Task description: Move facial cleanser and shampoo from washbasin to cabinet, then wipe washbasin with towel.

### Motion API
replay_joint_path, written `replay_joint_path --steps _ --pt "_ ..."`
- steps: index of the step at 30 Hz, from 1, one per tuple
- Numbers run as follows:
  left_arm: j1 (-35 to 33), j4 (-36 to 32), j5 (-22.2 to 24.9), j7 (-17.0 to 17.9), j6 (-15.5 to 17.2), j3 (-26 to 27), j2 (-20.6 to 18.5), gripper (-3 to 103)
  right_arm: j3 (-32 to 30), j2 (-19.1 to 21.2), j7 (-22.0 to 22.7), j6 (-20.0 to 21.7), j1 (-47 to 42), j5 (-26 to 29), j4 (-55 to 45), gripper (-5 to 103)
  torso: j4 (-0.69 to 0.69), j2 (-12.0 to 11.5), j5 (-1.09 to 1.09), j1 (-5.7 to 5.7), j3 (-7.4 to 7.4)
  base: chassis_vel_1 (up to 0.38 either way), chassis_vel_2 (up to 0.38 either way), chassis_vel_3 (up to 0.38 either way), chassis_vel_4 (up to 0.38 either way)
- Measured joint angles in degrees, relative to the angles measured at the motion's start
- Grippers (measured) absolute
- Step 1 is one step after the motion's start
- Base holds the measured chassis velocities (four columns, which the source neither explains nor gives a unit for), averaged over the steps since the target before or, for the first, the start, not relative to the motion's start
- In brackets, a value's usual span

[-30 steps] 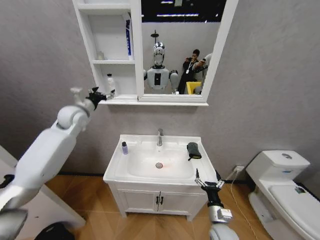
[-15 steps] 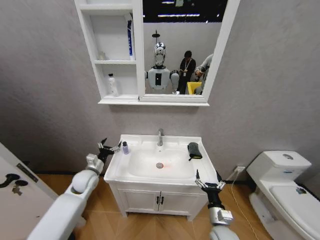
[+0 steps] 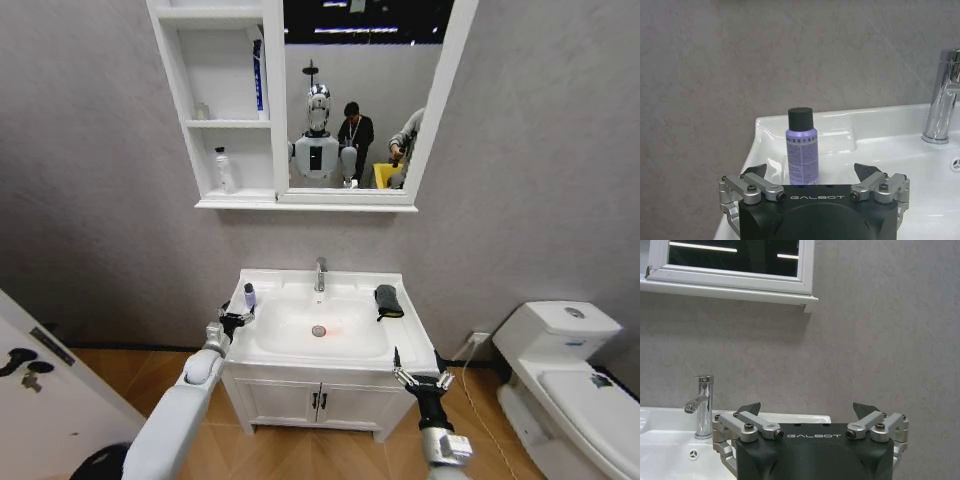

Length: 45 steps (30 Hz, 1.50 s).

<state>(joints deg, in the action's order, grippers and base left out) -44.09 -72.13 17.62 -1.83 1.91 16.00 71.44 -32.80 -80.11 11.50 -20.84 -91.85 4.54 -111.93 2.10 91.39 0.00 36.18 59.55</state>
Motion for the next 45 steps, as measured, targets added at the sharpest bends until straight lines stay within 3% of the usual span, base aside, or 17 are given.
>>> replay_joint_path --steps 13,15,23,35,37,39,40,42,44,45 --pt "7.21 10.67 -2.08 -0.48 -4.72 0.59 7.96 100 -1.2 -0.12 -0.03 -1.55 -3.21 0.85 -0.49 100 -0.02 0.0 -0.01 0.0 0.0 0.0 0.0 0.0 0.0" --pt "8.07 11.79 -2.74 0.56 -5.21 0.87 8.82 103 -1.3 0.09 -0.03 -1.79 -3.64 1.33 -0.49 100 -0.01 0.0 0.01 0.0 0.0 0.0 0.0 0.0 0.0" --pt "9.82 14.27 -4.45 4.03 -5.45 1.3 10.91 98 -1.63 0.54 -0.11 -2.09 -3.18 2.21 -0.39 100 0.0 0.0 0.0 0.0 0.0 0.0 0.0 0.0 0.0" --pt "16.6 24.29 -8.19 9.26 -5.47 2.68 14.17 96 -2.3 1.25 -0.18 -2.56 -3.11 3.34 0.53 100 -0.01 0.0 -0.01 0.0 0.0 0.0 0.0 0.0 0.0" --pt "16.77 24.43 -8.18 9.26 -5.29 2.73 14.19 92 -2.35 1.25 -0.18 -2.56 -3.16 3.35 0.53 100 -0.02 0.0 0.0 0.0 0.0 0.0 0.0 0.0 0.0" --pt "16.84 24.2 -7.63 8.32 -4.5 2.61 13.93 76 -2.55 1.27 -0.2 -2.64 -3.22 3.36 0.5 100 -0.01 0.0 -0.01 0.0 0.0 0.0 0.0 0.0 0.0" --pt "16.84 24.2 -7.63 8.32 -4.5 2.61 13.93 76 -2.55 1.27 -0.2 -2.64 -3.22 3.36 0.5 100 -0.01 0.0 -0.01 0.0 0.0 0.0 0.0 0.0 0.0" --pt "16.48 23.58 -7.69 8.39 -3.41 2.49 13.65 65 -2.69 1.31 -0.23 -2.78 -3.06 3.43 0.53 100 0.0 0.0 0.0 -0.01 0.0 0.0 0.0 0.0 0.0" --pt "16.24 23.36 -7.74 8.41 -2.94 2.43 13.43 65 -2.75 1.36 -0.29 -2.79 -3.0 3.45 0.54 100 0.0 0.0 -0.01 -0.01 0.0 0.0 0.0 0.0 0.0" --pt "16.03 23.09 -7.74 8.41 -2.65 2.41 13.24 59 -2.75 1.37 -0.32 -2.79 -2.93 3.48 0.54 100 0.0 0.0 -0.01 -0.01 0.0 0.0 0.0 0.0 0.0"
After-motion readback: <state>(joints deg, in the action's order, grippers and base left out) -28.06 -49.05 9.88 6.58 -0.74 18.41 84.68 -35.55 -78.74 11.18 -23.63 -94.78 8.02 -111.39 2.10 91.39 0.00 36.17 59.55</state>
